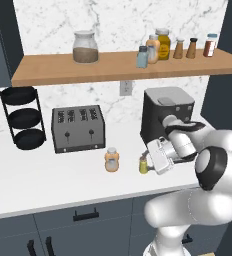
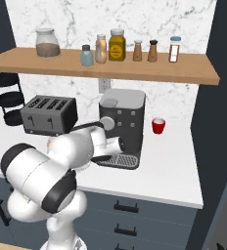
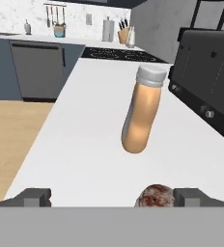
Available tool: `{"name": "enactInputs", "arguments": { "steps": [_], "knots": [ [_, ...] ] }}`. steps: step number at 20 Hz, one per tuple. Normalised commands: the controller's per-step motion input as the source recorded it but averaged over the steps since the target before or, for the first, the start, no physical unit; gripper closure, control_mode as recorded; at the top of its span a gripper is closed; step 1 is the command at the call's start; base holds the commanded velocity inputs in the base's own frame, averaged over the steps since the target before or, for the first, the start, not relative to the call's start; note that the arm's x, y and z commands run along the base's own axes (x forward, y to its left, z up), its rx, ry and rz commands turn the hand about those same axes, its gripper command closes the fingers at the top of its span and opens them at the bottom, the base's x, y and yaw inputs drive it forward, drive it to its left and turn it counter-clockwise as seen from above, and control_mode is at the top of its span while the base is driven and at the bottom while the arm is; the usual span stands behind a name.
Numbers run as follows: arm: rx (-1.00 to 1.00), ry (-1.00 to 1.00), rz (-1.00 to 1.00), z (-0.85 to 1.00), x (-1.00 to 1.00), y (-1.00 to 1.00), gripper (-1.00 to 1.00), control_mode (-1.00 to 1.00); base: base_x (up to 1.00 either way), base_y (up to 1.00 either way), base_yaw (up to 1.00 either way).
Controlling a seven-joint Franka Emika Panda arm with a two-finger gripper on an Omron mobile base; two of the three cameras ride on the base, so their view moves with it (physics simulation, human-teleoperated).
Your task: Put the shaker and condiment bottle from the counter next to their counterparts in the cabinet.
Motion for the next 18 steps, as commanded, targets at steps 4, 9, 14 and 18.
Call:
{"name": "enactInputs", "arguments": {
  "steps": [4,9,14,18],
  "knots": [
    [0.00,0.01,0.05,-0.42,0.02,0.13,1.00,-1.00,0.00,0.00,0.00],
    [0.00,0.00,0.01,-0.17,0.02,0.02,1.00,-1.00,0.00,0.00,0.00],
    [0.00,0.00,0.00,0.00,0.00,0.00,1.00,-1.00,0.00,0.00,0.00],
    [0.00,-0.01,0.00,0.02,-0.02,0.00,1.00,-1.00,0.00,0.00,0.00]
  ]
}}
